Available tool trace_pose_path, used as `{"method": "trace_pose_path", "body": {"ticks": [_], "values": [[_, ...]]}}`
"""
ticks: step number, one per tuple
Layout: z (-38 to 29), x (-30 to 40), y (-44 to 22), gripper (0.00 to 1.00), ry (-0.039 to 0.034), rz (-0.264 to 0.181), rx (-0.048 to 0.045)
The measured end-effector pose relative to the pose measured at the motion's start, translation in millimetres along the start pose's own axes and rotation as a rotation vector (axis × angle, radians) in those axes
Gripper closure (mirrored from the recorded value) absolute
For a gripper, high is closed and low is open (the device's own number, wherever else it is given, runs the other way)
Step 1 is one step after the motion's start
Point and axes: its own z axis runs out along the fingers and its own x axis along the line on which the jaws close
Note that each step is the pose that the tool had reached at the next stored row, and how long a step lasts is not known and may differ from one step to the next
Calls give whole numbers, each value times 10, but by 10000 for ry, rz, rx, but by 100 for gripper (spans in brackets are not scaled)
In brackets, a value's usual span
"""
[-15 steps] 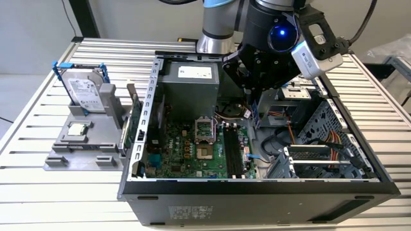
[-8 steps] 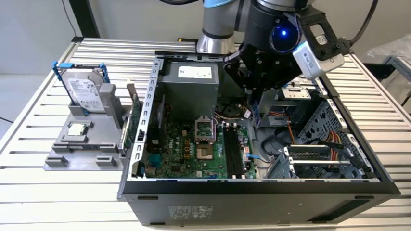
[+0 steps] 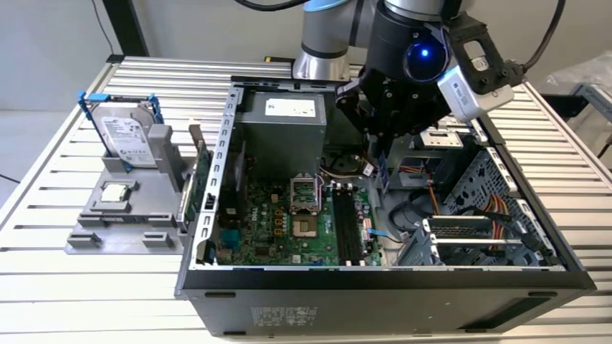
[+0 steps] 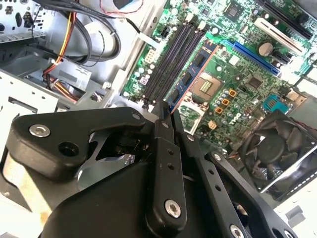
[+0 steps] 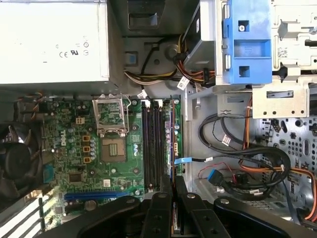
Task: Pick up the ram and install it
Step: 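Insert the ram into the slot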
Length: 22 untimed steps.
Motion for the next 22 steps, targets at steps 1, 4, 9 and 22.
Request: {"method": "trace_pose_path", "body": {"ticks": [1, 4, 9, 22], "values": [[5, -1, 0, 100, -1, 57, 3], [17, -1, -1, 100, -1, 123, -12], [36, -1, 0, 100, 10, 137, -164], [74, -6, 0, 100, 12, 137, -172]]}}
